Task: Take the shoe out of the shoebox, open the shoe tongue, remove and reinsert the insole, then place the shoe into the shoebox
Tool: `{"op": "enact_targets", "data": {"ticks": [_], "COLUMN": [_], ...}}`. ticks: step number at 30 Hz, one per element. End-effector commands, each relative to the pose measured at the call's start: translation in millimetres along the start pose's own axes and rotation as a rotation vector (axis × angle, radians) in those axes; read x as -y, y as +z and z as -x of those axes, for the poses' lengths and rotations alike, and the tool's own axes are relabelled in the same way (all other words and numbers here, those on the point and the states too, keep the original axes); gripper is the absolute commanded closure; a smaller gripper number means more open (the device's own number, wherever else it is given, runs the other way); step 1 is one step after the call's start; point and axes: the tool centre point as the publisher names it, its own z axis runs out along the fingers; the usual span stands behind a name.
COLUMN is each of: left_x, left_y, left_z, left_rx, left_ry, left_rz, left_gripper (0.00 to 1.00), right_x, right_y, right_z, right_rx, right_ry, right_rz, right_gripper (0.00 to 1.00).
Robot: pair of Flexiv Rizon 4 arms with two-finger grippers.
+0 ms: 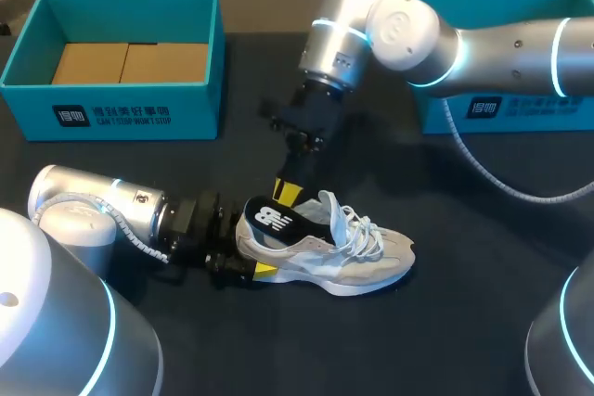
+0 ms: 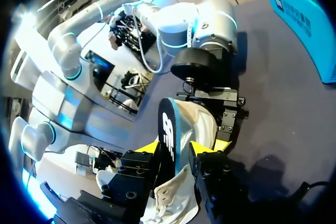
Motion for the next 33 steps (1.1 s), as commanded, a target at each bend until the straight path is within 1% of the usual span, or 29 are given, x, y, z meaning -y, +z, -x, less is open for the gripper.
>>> {"op": "enact_targets", "data": {"ticks": [1,13,21,29,33], "left_x": [-2,-2,-2,-2,-2], "left_y": [1,1,1,1,1], "left_z": [1.3,1.3,1.3,1.3,1.3], "left_rx": [-0.001,-0.001,-0.001,-0.001,-0.001], "left_ry": [-0.001,-0.001,-0.001,-0.001,-0.001], "left_rz": [0.004,0.004,0.004,0.004,0.004], "left_gripper": [1.0,1.0,1.0,1.0,1.0], "right_x": [-4.7,-4.3,-6.0,-4.5,-4.5], "right_y": [2,9,11,16,16], "right_z": [7.4,1.0,-2.8,-5.0,-5.1], "right_rx": [-0.031,-0.051,-0.066,-0.077,-0.079], "right_ry": [0.016,0.044,0.057,0.067,0.069], "right_rz": [-0.007,0.004,-0.004,0.002,0.006], "right_gripper": [0.67,0.7,0.75,0.75,0.77]}}
